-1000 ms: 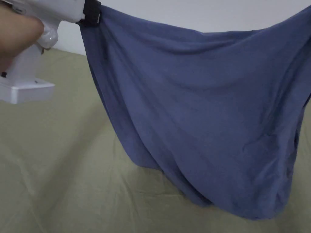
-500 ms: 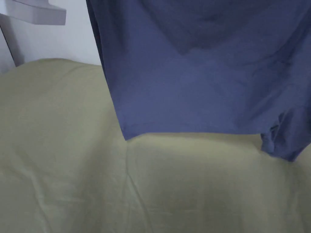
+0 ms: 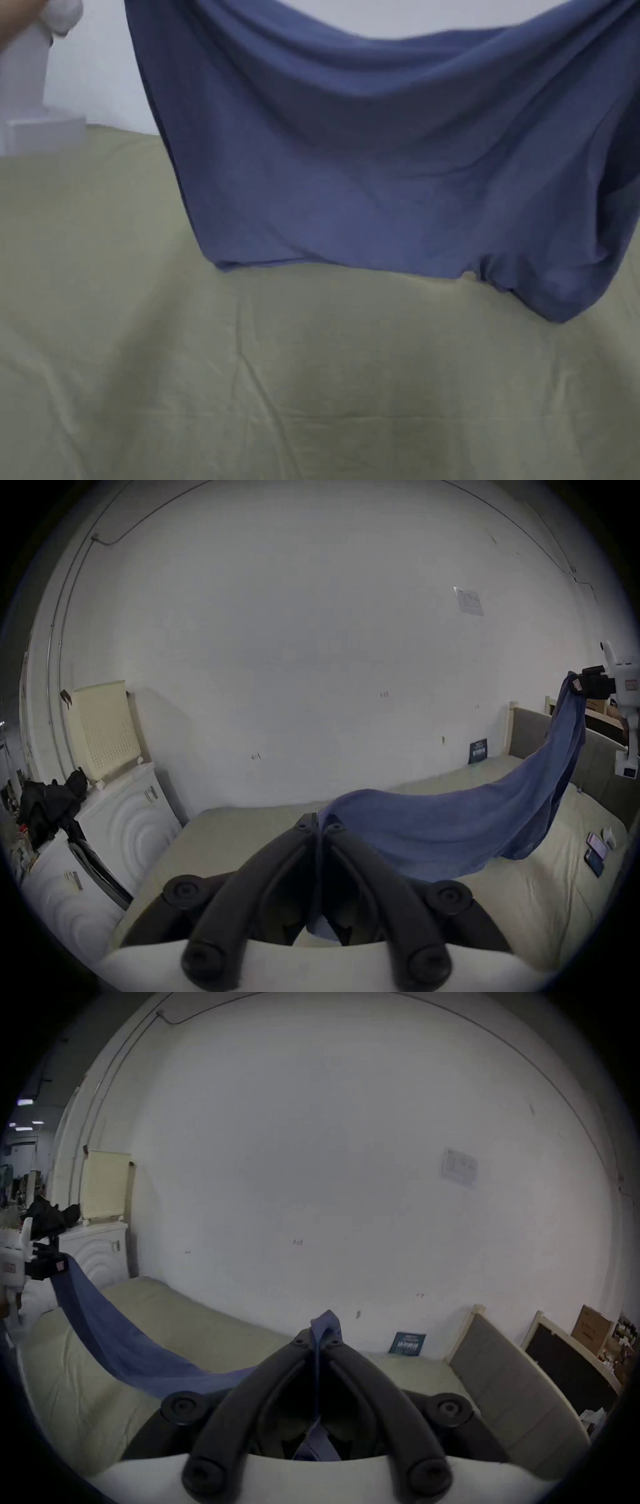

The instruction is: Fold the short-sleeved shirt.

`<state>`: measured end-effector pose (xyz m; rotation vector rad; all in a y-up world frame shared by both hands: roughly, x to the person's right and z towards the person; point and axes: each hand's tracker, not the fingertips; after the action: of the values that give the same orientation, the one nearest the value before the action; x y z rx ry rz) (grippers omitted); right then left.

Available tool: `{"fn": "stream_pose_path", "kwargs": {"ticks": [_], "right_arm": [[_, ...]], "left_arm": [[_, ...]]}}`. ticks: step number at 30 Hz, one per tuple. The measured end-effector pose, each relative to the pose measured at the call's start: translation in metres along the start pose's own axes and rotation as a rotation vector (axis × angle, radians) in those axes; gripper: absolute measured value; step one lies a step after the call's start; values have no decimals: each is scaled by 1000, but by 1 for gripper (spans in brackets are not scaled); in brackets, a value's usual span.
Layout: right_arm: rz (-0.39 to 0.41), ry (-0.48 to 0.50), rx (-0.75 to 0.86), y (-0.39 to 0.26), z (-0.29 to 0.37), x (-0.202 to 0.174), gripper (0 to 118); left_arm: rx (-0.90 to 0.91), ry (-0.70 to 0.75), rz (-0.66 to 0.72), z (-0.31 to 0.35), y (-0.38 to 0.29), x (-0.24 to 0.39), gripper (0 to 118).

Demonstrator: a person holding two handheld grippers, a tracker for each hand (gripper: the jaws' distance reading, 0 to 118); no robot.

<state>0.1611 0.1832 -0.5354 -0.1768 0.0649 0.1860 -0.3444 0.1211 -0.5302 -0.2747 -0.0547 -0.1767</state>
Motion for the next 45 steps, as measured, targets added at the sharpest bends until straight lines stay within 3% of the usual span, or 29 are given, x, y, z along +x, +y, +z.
{"fn": "stream_pose_path", "kwargs": {"ticks": [3, 6, 11, 13, 20, 29, 33, 39, 45], "right_arm": [[18, 34, -26, -29, 23, -5, 1], [-50, 87, -53, -53, 51, -4, 1], [-41, 116, -84, -93, 104, -10, 1], [-89, 166, -99, -111, 124, -8, 1], [-104, 174, -146, -176, 196, -23, 1], [-188, 140, -185, -273, 271, -48, 1], [-206, 152, -246, -307, 291, -61, 1], [-290, 115, -313, -362, 309, -81, 1], [-271, 62, -431, -396, 313, -73, 1]], "left_arm": [[-25, -46, 11, 20, -27, 0, 2], [-47, -106, 50, 44, -52, -1, 2], [-60, -134, 47, 87, -94, -5, 2], [-66, -133, 46, 104, -114, -7, 2], [-138, -184, 53, 168, -193, -1, 2], [-181, -182, 48, 241, -288, 19, 2], [-236, -183, 1, 255, -319, 26, 2], [-298, -198, 45, 258, -362, 18, 2], [-384, -204, 55, 256, -389, 12, 2]]}}
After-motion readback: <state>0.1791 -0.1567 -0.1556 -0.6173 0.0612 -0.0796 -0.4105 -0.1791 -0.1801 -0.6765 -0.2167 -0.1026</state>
